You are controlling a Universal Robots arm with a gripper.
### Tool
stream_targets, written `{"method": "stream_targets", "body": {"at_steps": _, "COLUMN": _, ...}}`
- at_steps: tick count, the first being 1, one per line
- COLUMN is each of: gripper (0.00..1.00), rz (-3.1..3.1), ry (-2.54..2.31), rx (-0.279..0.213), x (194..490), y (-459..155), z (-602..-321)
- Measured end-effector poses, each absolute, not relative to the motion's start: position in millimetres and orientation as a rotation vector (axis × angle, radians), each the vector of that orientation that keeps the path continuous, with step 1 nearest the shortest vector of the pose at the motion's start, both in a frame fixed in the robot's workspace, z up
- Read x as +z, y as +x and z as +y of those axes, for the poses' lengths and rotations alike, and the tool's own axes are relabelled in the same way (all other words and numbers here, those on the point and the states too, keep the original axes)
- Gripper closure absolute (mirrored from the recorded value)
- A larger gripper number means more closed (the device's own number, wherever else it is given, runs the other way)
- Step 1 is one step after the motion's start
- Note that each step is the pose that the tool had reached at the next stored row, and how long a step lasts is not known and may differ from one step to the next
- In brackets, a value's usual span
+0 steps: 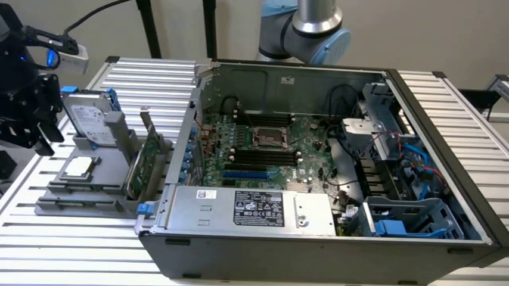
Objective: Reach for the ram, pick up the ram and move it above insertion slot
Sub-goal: 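Pick up the ram and move it above insertion slot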
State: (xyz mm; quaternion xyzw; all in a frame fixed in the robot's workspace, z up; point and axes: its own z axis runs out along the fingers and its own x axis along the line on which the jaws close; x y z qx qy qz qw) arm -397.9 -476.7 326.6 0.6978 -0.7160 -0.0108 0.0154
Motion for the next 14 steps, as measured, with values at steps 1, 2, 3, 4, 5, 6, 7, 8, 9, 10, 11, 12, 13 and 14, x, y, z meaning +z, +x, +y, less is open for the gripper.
{"method": "stream_targets", "body": {"at_steps": 1, "gripper": 0.64, "rz": -2.228, "ry": 2.171, "rx": -0.034, "x": 325.7, "y": -397.9, "z": -476.8}}
{"method": "stream_targets", "body": {"at_steps": 2, "gripper": 0.64, "rz": -2.228, "ry": 2.171, "rx": -0.034, "x": 324.3, "y": -398.0, "z": -477.0}}
{"method": "stream_targets", "body": {"at_steps": 3, "gripper": 0.64, "rz": -2.228, "ry": 2.171, "rx": -0.034, "x": 322.5, "y": -397.9, "z": -477.5}}
{"method": "stream_targets", "body": {"at_steps": 4, "gripper": 0.64, "rz": -2.228, "ry": 2.171, "rx": -0.034, "x": 320.6, "y": -397.9, "z": -477.8}}
{"method": "stream_targets", "body": {"at_steps": 5, "gripper": 0.64, "rz": -2.228, "ry": 2.171, "rx": -0.034, "x": 318.9, "y": -398.0, "z": -478.4}}
{"method": "stream_targets", "body": {"at_steps": 6, "gripper": 0.64, "rz": -2.228, "ry": 2.171, "rx": -0.034, "x": 317.2, "y": -398.0, "z": -479.1}}
{"method": "stream_targets", "body": {"at_steps": 7, "gripper": 0.64, "rz": -2.228, "ry": 2.171, "rx": -0.034, "x": 315.2, "y": -398.0, "z": -480.1}}
{"method": "stream_targets", "body": {"at_steps": 8, "gripper": 0.64, "rz": -2.228, "ry": 2.171, "rx": -0.034, "x": 313.4, "y": -398.0, "z": -481.3}}
{"method": "stream_targets", "body": {"at_steps": 9, "gripper": 0.64, "rz": -2.227, "ry": 2.171, "rx": -0.034, "x": 311.7, "y": -398.0, "z": -482.7}}
{"method": "stream_targets", "body": {"at_steps": 10, "gripper": 0.64, "rz": -2.228, "ry": 2.171, "rx": -0.034, "x": 309.8, "y": -397.9, "z": -484.0}}
{"method": "stream_targets", "body": {"at_steps": 11, "gripper": 0.64, "rz": -2.228, "ry": 2.171, "rx": -0.034, "x": 307.9, "y": -397.9, "z": -485.2}}
{"method": "stream_targets", "body": {"at_steps": 12, "gripper": 0.64, "rz": -2.228, "ry": 2.171, "rx": -0.034, "x": 306.1, "y": -397.9, "z": -486.3}}
{"method": "stream_targets", "body": {"at_steps": 13, "gripper": 0.64, "rz": -2.228, "ry": 2.171, "rx": -0.034, "x": 304.4, "y": -397.9, "z": -487.2}}
{"method": "stream_targets", "body": {"at_steps": 14, "gripper": 0.64, "rz": -2.228, "ry": 2.171, "rx": -0.034, "x": 302.6, "y": -397.9, "z": -488.0}}
